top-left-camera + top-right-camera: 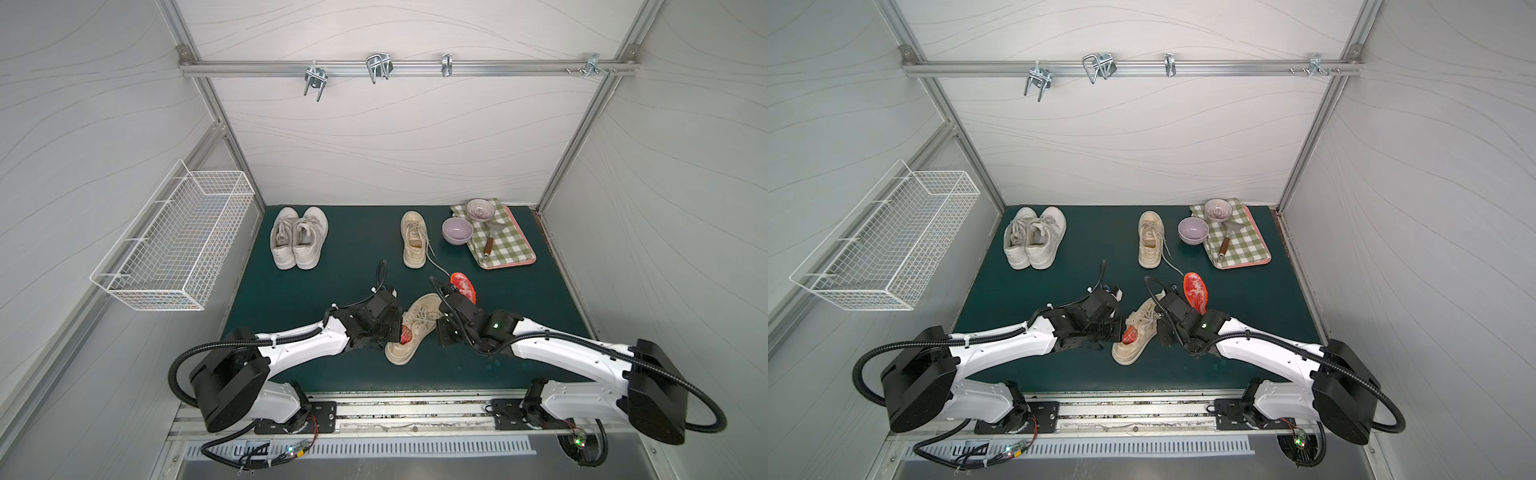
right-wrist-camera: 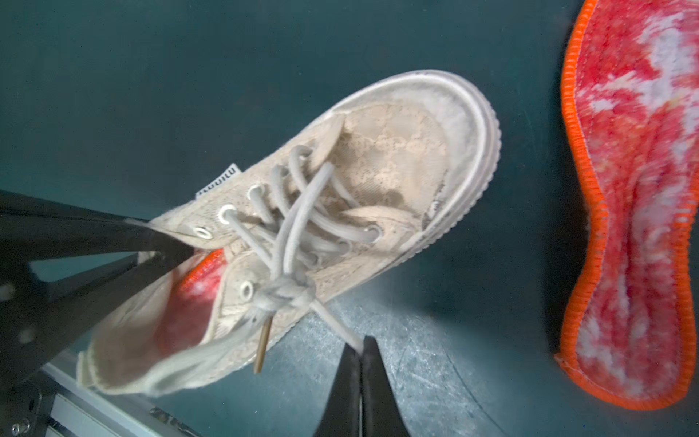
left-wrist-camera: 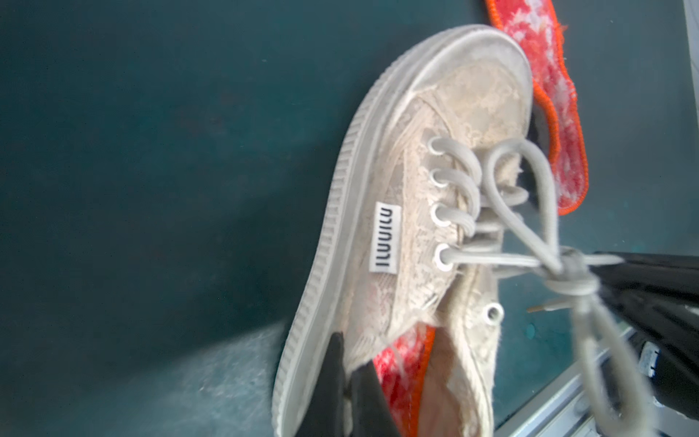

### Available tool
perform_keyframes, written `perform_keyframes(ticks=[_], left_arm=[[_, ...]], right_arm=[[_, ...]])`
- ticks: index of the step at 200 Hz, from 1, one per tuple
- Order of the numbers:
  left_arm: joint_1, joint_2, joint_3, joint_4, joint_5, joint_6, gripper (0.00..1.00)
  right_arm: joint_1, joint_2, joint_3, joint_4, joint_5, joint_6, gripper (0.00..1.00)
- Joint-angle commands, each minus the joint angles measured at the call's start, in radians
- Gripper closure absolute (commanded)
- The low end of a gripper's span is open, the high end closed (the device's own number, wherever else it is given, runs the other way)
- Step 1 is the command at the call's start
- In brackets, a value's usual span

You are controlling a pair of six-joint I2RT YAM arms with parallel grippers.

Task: Remove the insole from the shoe
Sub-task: Untie the shoelace on the shoe.

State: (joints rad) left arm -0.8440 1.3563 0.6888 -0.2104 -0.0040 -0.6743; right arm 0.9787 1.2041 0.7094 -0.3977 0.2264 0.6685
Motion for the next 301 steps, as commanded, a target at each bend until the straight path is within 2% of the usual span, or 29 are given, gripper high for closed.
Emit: perform_keyframes(ticks=[1, 95, 124, 139, 160, 177, 208, 228, 256, 282, 301], left_arm=[[0.041, -0.036, -0.017, -0.027, -0.088, -0.039, 1.00], [0.101, -0.040, -0.043, -0.055, -0.111, -0.052, 1.00], [0.103, -0.037, -0.040, -0.044, -0.082, -0.032, 1.00], [0.104, -0.039, -0.034, -0.063, -0.107, -0.039, 1.00], [0.110, -0.048, -0.028, -0.102, -0.153, -0.043, 1.00], [0.143, -0.061, -0.043, -0.107, -0.141, -0.058, 1.00], [0.203, -0.080, -0.068, -0.109, -0.131, -0.073, 1.00], [0.219, -0.085, -0.071, -0.113, -0.131, -0.071, 1.00], [0.220, -0.088, -0.071, -0.096, -0.107, -0.060, 1.00], [0.220, -0.085, -0.071, -0.053, -0.045, -0.032, 1.00], [0.220, -0.086, -0.071, -0.032, -0.015, -0.023, 1.00]], right_arm=[[-0.038, -0.055, -0.020, -0.098, 0.054, 0.028, 0.99], [-0.111, -0.158, -0.019, -0.165, 0.074, 0.013, 1.00], [-0.129, -0.151, -0.037, -0.130, 0.020, 0.009, 1.00], [-0.128, -0.125, -0.030, -0.138, 0.008, 0.013, 1.00], [-0.135, -0.137, -0.017, -0.198, 0.075, 0.018, 1.00], [-0.183, -0.190, -0.014, -0.250, 0.115, 0.011, 1.00], [-0.321, -0.288, -0.037, -0.260, 0.038, -0.026, 1.00], [-0.371, -0.304, -0.038, -0.266, 0.012, -0.034, 1.00], [-0.382, -0.294, -0.036, -0.233, -0.033, -0.045, 1.00], [-0.374, -0.254, -0.040, -0.166, -0.132, -0.049, 1.00], [-0.338, -0.224, -0.032, -0.142, -0.131, -0.051, 0.99]])
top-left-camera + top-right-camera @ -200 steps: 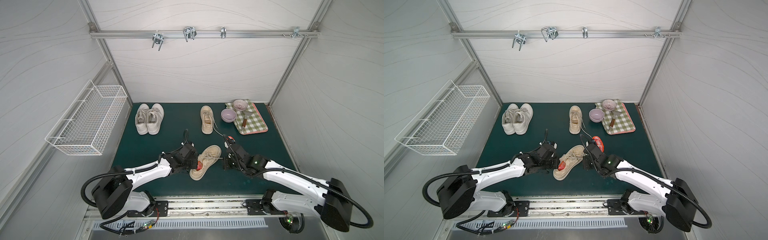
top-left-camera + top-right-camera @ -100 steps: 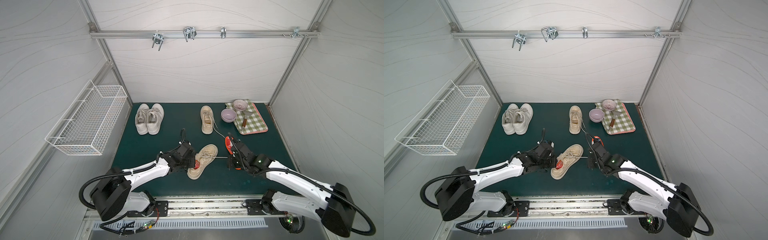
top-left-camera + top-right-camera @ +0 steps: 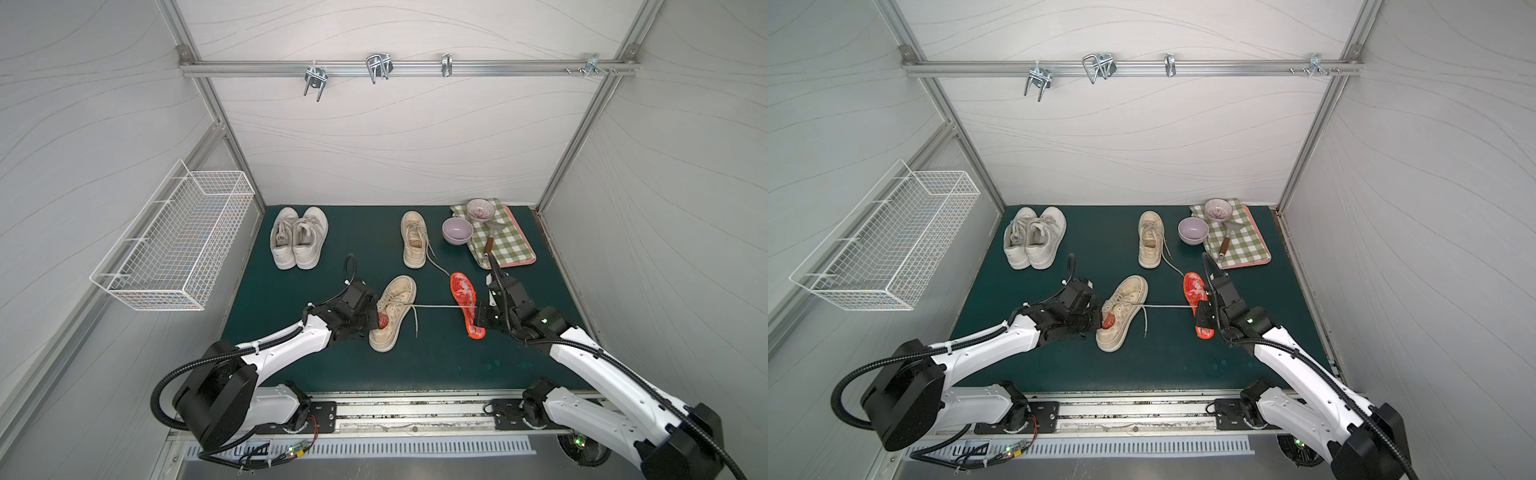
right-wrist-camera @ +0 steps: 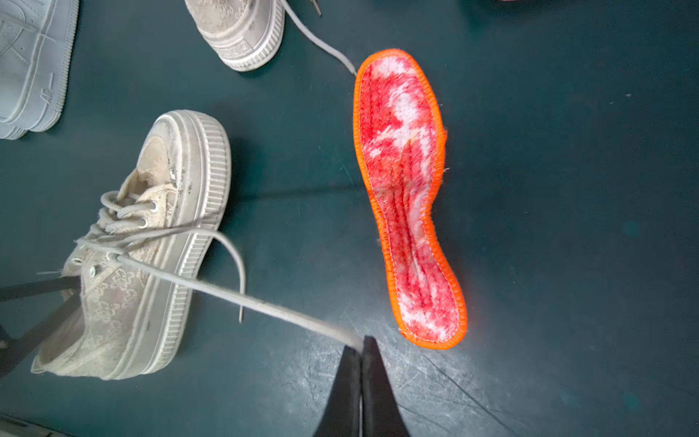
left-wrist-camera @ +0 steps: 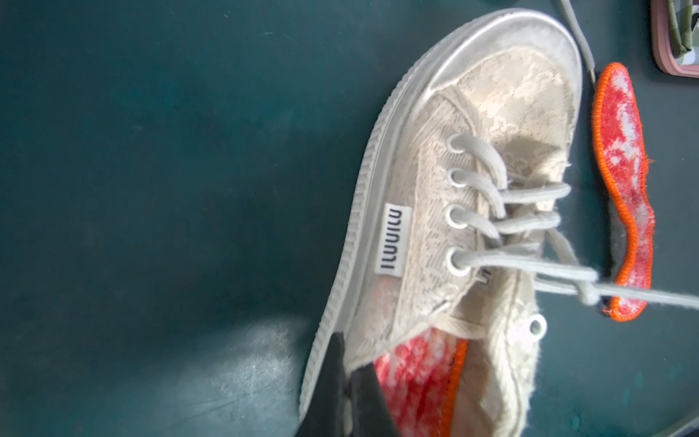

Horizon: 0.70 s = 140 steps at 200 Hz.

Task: Remove the insole from the shoe
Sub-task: Untie the shoelace on the shoe.

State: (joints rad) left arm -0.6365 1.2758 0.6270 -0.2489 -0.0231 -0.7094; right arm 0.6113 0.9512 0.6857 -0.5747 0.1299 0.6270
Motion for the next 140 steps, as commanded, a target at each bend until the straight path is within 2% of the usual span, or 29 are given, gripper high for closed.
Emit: perform_keyframes(ticks=[1, 9, 36, 55, 79, 110, 140], left_arm=[[0.012, -0.005, -0.010, 0.008, 0.006, 0.012, 1.00], [0.012, -0.007, -0.009, 0.017, 0.018, 0.014, 1.00], [0.003, -0.013, -0.003, 0.032, 0.052, 0.031, 1.00], [-0.032, -0.015, 0.012, 0.036, 0.053, 0.030, 1.00], [-0.105, -0.006, 0.044, 0.041, 0.029, 0.017, 1.00], [-0.181, 0.025, 0.080, 0.050, 0.009, -0.006, 1.00], [-0.228, 0.050, 0.097, 0.059, 0.001, -0.012, 1.00]], right_arm=[[0.033, 0.029, -0.008, 0.036, -0.034, -0.010, 0.98], [0.052, 0.040, 0.000, 0.041, -0.027, -0.015, 0.91], [0.122, 0.077, 0.035, 0.045, 0.010, -0.042, 0.56], [0.182, 0.106, 0.066, 0.050, 0.048, -0.063, 0.39], [0.252, 0.160, 0.111, 0.074, 0.072, -0.092, 0.32], [0.327, 0.251, 0.174, 0.113, 0.095, -0.118, 0.31], [0.357, 0.334, 0.212, 0.139, 0.101, -0.125, 0.31]])
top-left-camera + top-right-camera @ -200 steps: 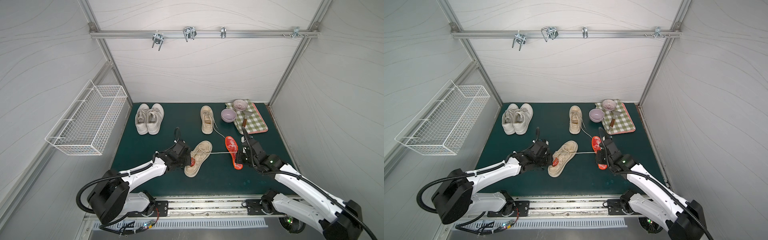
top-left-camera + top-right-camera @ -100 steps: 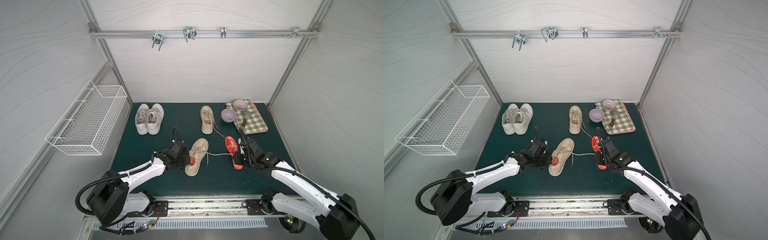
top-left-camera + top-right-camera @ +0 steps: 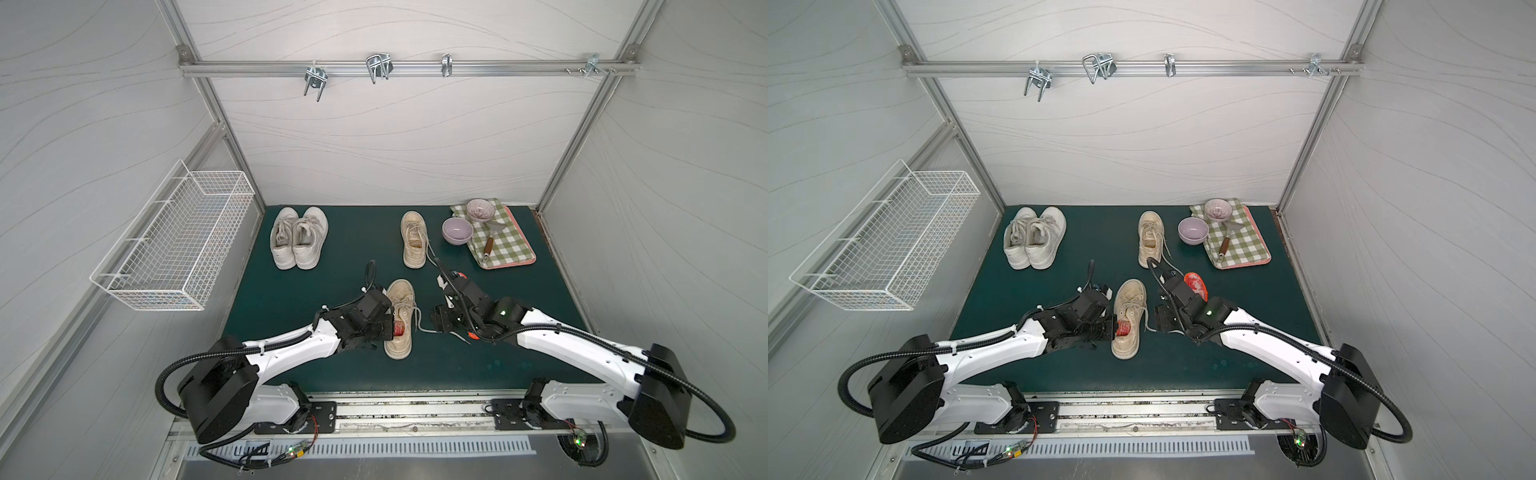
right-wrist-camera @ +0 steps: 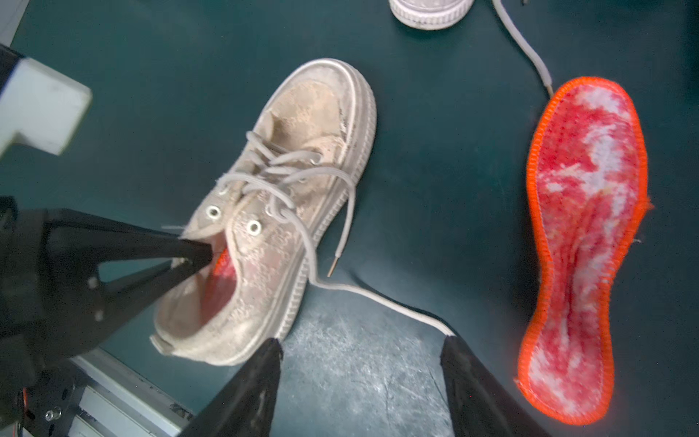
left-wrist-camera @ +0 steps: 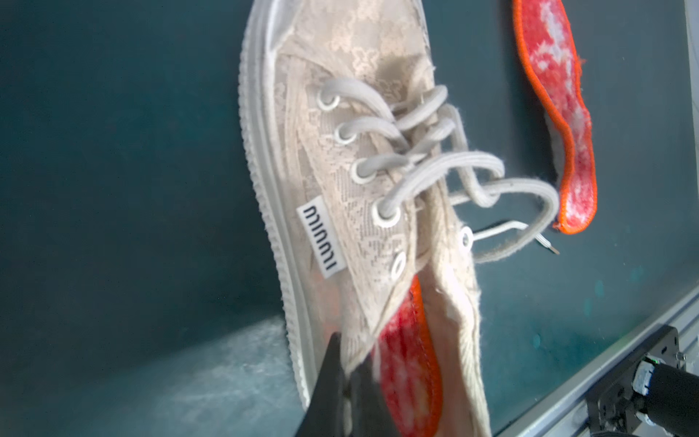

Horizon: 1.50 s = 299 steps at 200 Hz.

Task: Remove the insole from the shoe
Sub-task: Untie the shoelace on the shoe.

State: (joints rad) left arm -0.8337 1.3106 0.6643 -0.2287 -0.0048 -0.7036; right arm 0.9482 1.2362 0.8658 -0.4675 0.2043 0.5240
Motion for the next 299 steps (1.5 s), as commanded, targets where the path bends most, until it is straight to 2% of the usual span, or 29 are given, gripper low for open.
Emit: perform_keyframes(ticks=[1, 94, 182, 232, 269, 299], left_arm=[[-0.032, 0.015, 0.060, 0.040, -0.018, -0.017, 1.00], [-0.100, 0.007, 0.067, 0.091, -0.002, -0.002, 1.00], [-0.166, -0.011, 0.075, 0.130, 0.028, 0.036, 1.00], [-0.189, -0.016, 0.083, 0.149, 0.039, 0.050, 1.00], [-0.199, -0.025, 0.075, 0.170, 0.059, 0.062, 1.00], [-0.203, -0.031, 0.073, 0.176, 0.064, 0.068, 1.00]], right_arm=[[0.021, 0.052, 0.032, 0.033, 0.026, -0.022, 0.31], [0.044, 0.185, 0.053, 0.088, 0.000, -0.018, 0.34], [0.049, 0.240, 0.047, 0.109, 0.163, 0.013, 0.46], [0.052, 0.250, 0.036, 0.164, 0.217, 0.030, 0.44], [0.051, 0.267, 0.023, 0.205, 0.216, 0.041, 0.38], [0.051, 0.284, 0.021, 0.209, 0.255, 0.063, 0.29]])
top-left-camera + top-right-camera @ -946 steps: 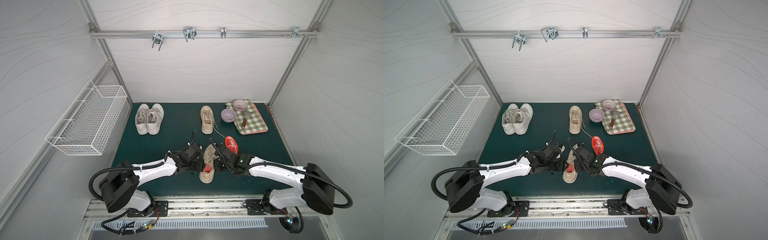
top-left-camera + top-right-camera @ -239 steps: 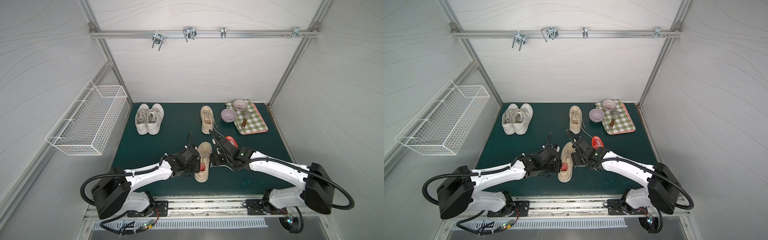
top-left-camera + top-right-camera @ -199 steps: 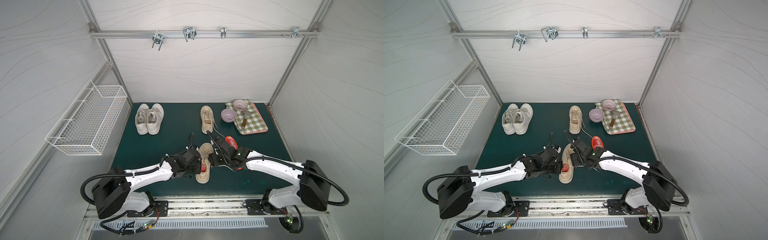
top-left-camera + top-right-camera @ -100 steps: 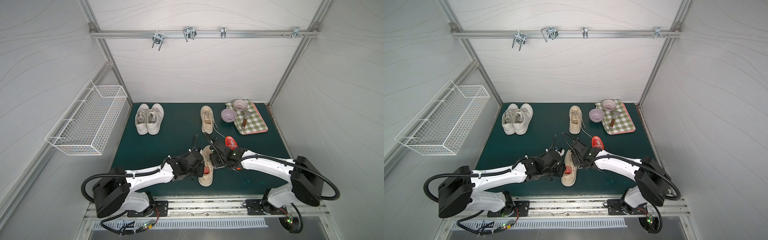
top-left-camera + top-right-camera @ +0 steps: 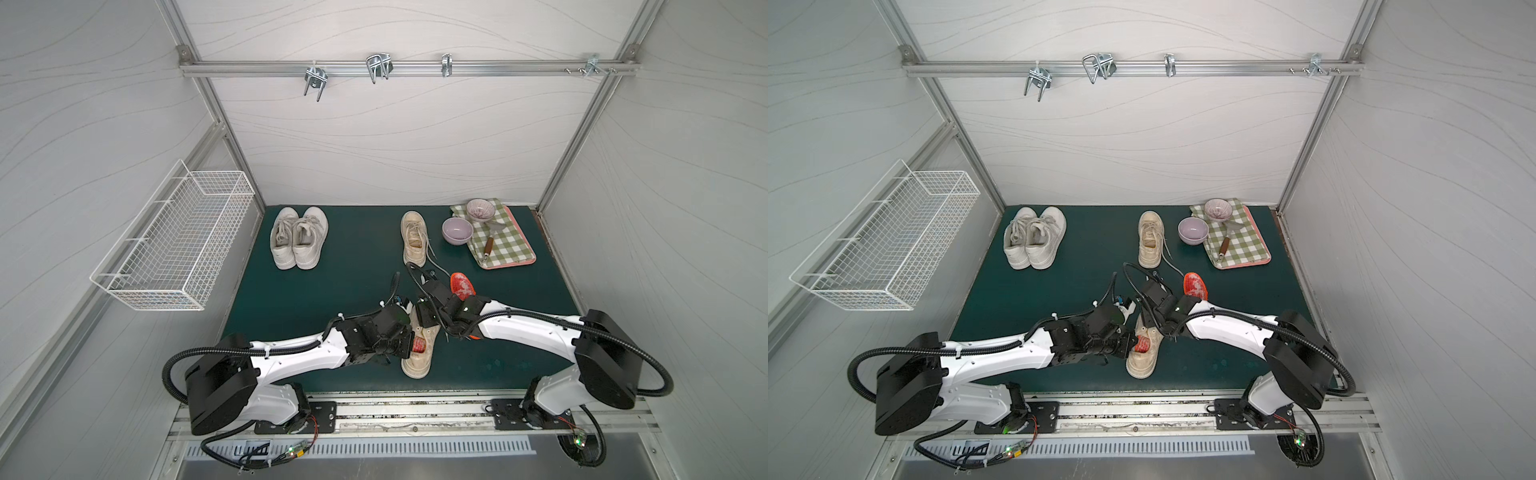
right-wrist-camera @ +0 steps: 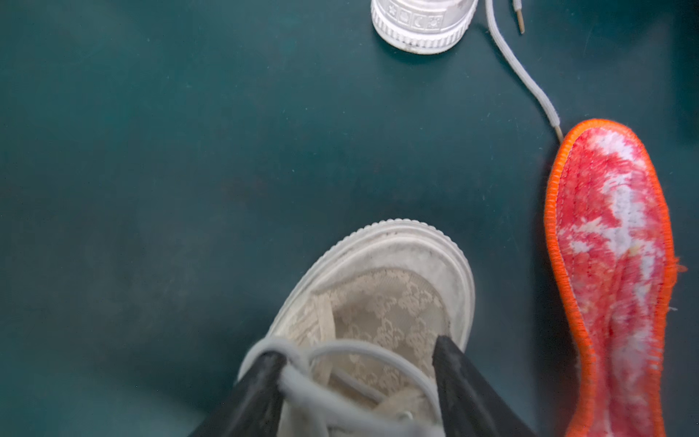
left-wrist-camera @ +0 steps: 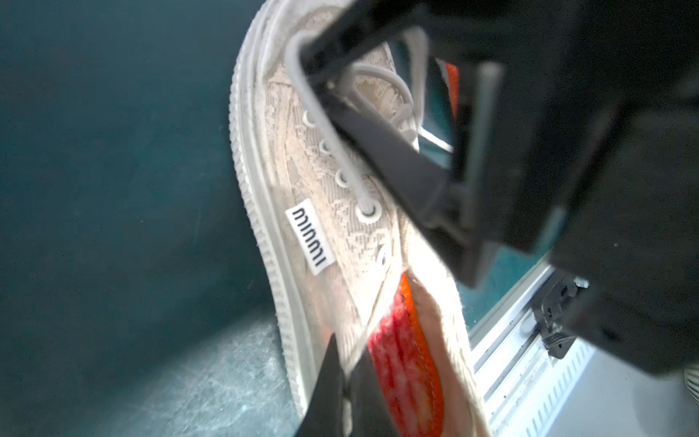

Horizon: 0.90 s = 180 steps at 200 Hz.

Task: Remove the insole from the shoe
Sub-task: Untie the shoelace on the shoe.

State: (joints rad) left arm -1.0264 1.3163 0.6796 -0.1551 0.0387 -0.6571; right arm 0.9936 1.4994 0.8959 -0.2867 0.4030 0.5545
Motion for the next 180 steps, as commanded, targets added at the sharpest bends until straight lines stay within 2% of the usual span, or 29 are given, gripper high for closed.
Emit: perform_keyframes(ticks=[1, 25, 70, 111, 180], left_arm=[[-0.011, -0.037, 0.058, 0.104, 0.022, 0.022, 1.00], [-0.018, -0.040, 0.056, 0.108, 0.029, 0.032, 1.00], [-0.029, -0.047, 0.052, 0.108, 0.030, 0.046, 1.00], [-0.038, -0.076, 0.043, 0.101, 0.028, 0.063, 1.00], [-0.043, -0.142, 0.005, 0.070, -0.020, 0.072, 1.00]], right_arm=[[0.006, 0.020, -0.009, 0.027, 0.058, 0.035, 0.29], [-0.004, 0.026, 0.007, 0.025, 0.081, 0.033, 0.22], [-0.085, 0.066, 0.068, 0.031, 0.020, 0.036, 0.17], [-0.168, 0.146, 0.162, 0.005, -0.028, 0.024, 0.13], [-0.246, 0.237, 0.342, -0.082, -0.066, -0.001, 0.09]])
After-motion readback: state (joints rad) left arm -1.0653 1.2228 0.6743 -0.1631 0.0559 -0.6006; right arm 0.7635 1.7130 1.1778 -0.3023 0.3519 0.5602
